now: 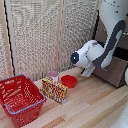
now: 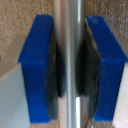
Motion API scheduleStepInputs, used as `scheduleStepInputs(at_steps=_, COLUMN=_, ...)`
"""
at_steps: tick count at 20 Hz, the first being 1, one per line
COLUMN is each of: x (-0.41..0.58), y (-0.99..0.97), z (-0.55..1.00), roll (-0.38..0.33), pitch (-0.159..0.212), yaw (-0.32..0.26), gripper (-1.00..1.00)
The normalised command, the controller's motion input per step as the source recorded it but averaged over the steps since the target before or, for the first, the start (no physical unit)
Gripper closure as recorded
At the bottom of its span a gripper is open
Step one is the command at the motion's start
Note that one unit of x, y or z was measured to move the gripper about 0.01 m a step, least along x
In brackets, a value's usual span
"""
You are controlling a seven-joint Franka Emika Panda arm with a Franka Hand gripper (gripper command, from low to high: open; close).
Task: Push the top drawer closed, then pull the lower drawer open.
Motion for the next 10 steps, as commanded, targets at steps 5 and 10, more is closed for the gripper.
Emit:
scheduleStepInputs(at_steps=5, x=0.121, y=0.0, z=0.27, roll=0.028, pitch=0.0, yaw=-0.019, gripper=-1.0)
scheduleStepInputs(at_steps=10, x=0.249, y=0.17, z=0.22, roll=0.079, pitch=0.01, yaw=-0.088, gripper=-1.0)
